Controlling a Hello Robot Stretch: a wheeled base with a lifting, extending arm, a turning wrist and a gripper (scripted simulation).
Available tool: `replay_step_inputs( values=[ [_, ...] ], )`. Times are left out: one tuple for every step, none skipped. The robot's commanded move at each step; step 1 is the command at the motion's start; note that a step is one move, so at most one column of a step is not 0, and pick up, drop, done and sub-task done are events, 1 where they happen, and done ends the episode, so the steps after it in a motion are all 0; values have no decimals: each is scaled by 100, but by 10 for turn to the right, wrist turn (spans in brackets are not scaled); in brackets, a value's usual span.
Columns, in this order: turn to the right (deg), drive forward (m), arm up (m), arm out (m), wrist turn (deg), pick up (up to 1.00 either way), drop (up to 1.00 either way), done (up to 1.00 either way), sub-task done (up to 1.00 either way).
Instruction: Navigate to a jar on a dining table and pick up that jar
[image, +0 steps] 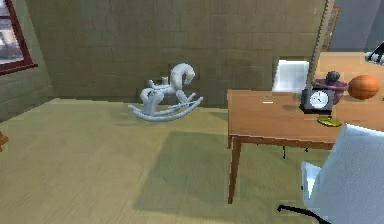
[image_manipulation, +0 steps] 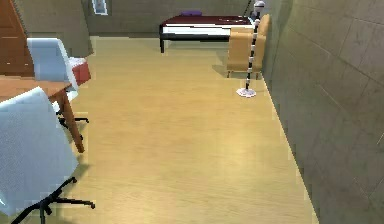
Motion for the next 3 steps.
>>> replay_step_inputs(
  values=[
    [0,50,0,0,0,0,0,0,0],
    [330,0,0,0,0,0,0,0,0],
    [0,55,0,0,0,0,0,0,0]
  ],
)
